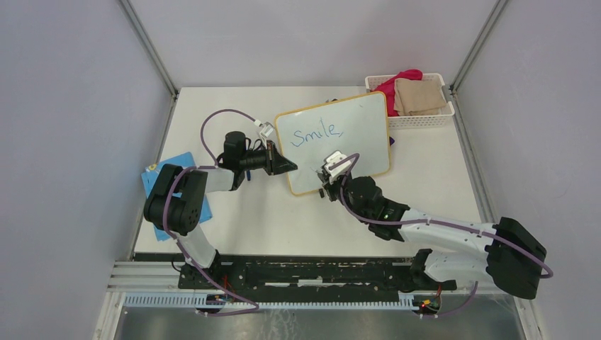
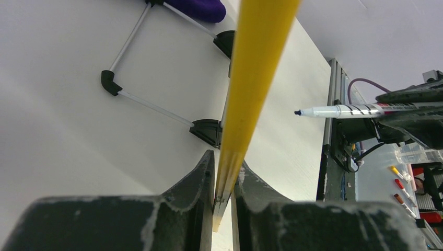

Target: Write a sentence on the whiteboard

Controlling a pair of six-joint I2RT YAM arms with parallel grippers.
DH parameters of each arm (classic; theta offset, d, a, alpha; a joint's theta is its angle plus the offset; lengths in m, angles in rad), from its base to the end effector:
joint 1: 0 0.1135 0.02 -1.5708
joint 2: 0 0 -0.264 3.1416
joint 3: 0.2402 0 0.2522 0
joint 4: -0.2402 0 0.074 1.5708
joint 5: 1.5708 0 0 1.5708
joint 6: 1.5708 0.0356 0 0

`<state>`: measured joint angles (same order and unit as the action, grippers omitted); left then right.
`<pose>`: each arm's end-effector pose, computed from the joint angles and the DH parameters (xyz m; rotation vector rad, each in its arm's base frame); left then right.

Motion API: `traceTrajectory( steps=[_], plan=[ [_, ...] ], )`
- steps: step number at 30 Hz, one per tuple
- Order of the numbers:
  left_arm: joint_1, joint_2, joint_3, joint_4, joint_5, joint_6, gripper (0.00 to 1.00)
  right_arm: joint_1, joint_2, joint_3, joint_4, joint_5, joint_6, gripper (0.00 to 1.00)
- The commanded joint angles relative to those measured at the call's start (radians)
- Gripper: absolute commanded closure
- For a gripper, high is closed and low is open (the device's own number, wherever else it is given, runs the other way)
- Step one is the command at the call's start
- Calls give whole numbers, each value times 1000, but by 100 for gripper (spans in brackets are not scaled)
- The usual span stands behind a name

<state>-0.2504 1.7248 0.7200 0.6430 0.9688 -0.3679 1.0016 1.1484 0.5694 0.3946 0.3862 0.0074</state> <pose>0.3130 -0.1103 0.1665 0.5702 1.9115 -1.3338 0.1486 0.2074 0.2509 -0.5798 1.6600 0.3998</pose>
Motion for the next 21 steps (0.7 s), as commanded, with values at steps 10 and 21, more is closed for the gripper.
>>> traceTrajectory(
  steps=[10, 21],
  plan=[
    [0, -6, 10, -76, -91, 62, 98, 37, 125, 91, 61, 55, -15, 100],
    [0, -7, 9, -81, -94, 67, 98, 50, 164, 108, 80, 118, -9, 100]
  ],
)
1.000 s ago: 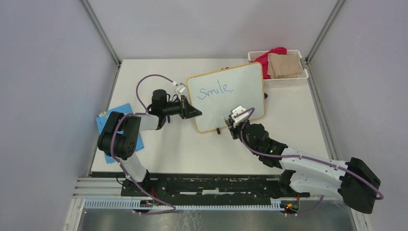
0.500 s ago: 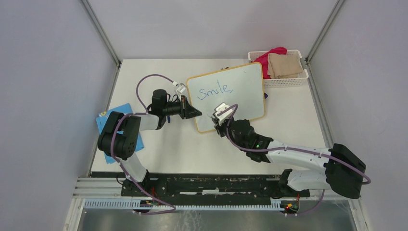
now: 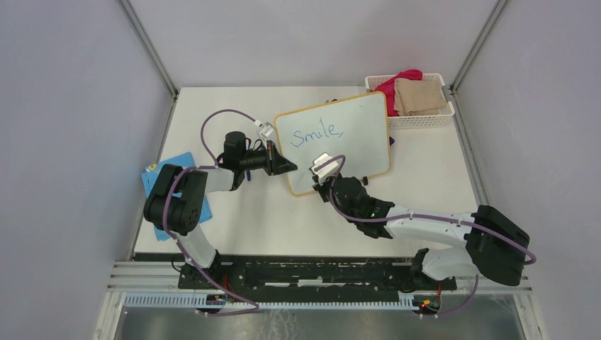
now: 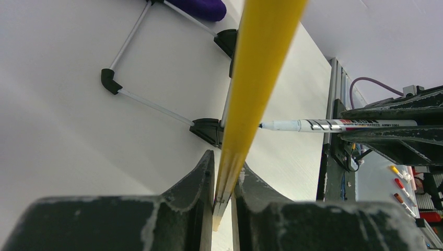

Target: Write a sentence on the whiteboard

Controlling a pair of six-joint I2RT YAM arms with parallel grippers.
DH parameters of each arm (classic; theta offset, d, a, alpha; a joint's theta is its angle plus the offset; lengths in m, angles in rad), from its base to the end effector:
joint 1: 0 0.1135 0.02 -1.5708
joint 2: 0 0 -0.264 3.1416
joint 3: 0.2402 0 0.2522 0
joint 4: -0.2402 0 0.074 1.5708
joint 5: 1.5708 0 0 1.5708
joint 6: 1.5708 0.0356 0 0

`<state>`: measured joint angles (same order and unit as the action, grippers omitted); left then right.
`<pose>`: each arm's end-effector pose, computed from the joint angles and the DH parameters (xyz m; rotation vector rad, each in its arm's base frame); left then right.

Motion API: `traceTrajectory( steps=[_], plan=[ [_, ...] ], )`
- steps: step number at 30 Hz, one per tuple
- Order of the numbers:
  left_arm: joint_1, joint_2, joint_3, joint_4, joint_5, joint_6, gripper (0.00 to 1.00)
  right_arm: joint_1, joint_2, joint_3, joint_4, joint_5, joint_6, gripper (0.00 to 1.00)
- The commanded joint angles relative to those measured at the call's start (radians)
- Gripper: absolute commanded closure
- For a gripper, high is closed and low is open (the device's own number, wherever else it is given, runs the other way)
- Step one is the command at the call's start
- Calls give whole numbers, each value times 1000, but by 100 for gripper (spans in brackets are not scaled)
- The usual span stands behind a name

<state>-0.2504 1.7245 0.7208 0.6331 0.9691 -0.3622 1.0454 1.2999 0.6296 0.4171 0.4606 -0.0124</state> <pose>0.3128 -0.1103 0.1659 0.5718 1.9170 -1.3330 0.1547 0.2352 0.2362 -0.6190 1.6991 0.3175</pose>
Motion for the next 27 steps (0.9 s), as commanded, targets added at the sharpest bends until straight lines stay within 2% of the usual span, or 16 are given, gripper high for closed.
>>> traceTrajectory(
  steps=[1, 27],
  plan=[
    [0, -6, 8, -72, -96, 61, 98, 7, 15, 49, 55, 48, 11, 100],
    [0, -11, 14, -80, -95, 66, 98, 5, 117, 124, 6, 80, 11, 100]
  ],
)
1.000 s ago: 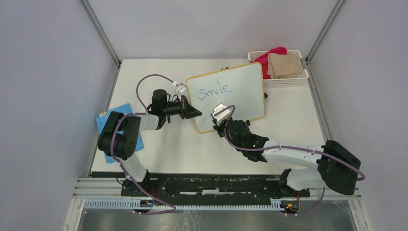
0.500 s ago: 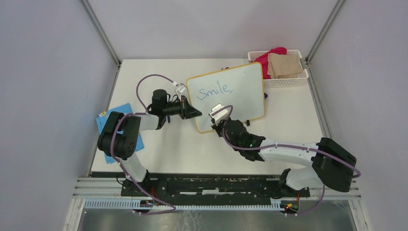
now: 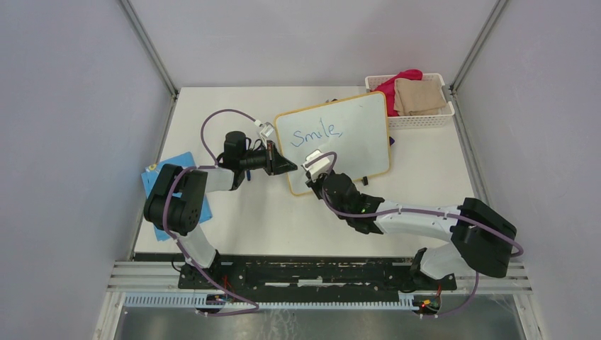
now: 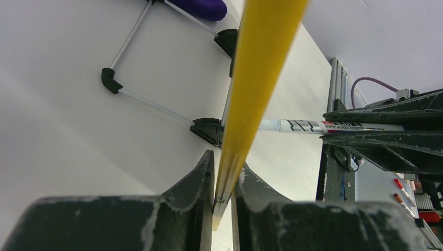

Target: Write a sentence on the whiteboard

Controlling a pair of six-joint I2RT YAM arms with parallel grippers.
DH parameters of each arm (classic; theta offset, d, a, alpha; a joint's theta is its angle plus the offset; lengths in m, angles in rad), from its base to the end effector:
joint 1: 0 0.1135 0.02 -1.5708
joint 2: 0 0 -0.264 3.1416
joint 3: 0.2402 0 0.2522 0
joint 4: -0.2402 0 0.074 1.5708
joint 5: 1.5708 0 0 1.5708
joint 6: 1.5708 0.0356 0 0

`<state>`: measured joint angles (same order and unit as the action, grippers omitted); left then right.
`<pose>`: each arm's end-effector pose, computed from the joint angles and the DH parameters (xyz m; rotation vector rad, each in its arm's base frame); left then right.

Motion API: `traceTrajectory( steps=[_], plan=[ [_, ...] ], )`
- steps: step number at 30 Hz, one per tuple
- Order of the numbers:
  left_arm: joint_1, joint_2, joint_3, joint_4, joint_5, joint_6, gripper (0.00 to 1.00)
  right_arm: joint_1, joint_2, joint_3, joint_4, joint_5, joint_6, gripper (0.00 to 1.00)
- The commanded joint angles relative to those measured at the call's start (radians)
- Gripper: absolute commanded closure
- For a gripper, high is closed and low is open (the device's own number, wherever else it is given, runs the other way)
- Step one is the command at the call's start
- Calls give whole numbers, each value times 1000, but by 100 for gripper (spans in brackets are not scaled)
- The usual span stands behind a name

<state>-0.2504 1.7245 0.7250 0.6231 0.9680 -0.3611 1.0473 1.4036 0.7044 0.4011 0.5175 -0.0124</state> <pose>0.3133 -0.1104 0.1662 0.5695 1.9223 -1.3329 0.1665 0.2532 0.2313 -0.6065 1.7327 0.2441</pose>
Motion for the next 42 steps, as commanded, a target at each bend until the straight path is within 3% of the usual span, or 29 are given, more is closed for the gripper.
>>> traceTrajectory(
  steps=[1, 19, 42],
  plan=[
    [0, -11, 9, -69, -94, 64, 98, 4, 16, 51, 19, 23, 11, 100],
    [0, -12, 9, -71, -95, 65, 98, 5, 35, 40, -9, -54, 11, 100],
    [-1, -16, 9, -77, -98, 67, 98, -12, -20, -45, -60, 44, 59, 100]
  ],
)
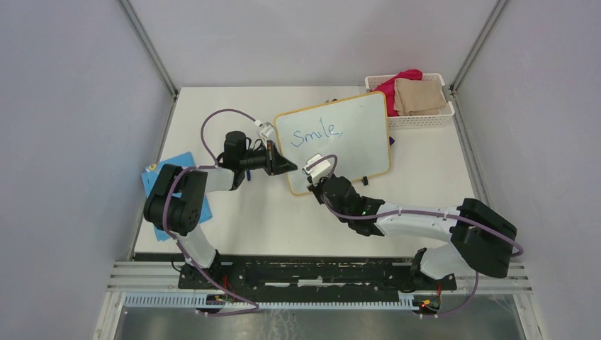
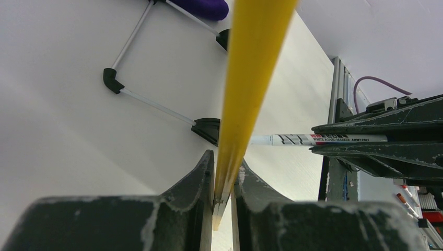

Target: Write a sentence on the whiteboard

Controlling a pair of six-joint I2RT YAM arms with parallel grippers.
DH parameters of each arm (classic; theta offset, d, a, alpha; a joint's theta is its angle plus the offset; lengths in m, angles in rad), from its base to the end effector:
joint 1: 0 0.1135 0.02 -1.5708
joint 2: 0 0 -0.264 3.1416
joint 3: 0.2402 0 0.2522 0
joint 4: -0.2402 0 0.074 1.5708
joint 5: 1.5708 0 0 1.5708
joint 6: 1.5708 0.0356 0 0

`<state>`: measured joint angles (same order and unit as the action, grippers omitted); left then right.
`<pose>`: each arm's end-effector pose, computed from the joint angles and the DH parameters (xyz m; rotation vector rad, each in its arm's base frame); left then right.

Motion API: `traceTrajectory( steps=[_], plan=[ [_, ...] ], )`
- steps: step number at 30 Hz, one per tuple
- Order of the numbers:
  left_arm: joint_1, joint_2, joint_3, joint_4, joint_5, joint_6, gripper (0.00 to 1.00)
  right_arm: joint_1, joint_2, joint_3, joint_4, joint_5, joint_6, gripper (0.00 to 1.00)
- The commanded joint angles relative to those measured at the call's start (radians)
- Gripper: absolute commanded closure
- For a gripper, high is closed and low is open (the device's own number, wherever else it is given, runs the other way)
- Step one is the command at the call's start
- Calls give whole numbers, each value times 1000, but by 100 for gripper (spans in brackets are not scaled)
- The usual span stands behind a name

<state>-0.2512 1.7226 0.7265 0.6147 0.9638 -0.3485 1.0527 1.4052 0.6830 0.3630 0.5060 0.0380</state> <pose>0.3133 -0.1106 0.1664 0.5763 1.9216 -1.3229 0.1628 0.2507 0.2200 -0.6132 1.7893 0.2574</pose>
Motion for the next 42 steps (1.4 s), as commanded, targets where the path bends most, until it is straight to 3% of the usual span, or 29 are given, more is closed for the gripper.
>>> traceTrajectory(
  steps=[1, 14, 33, 42],
  plan=[
    [0, -14, 8, -69, -94, 55, 98, -18, -24, -28, -22, 55, 11, 100],
    [-2, -16, 8, -70, -95, 54, 98, -9, -22, -51, 14, -66, 37, 100],
    [-3, -14, 8, -69, -96, 53, 98, 2, 64, 102, 25, -117, 37, 100],
    [-3, -17, 8, -71, -96, 55, 98, -18, -100, 10, 20, -84, 24, 100]
  ],
)
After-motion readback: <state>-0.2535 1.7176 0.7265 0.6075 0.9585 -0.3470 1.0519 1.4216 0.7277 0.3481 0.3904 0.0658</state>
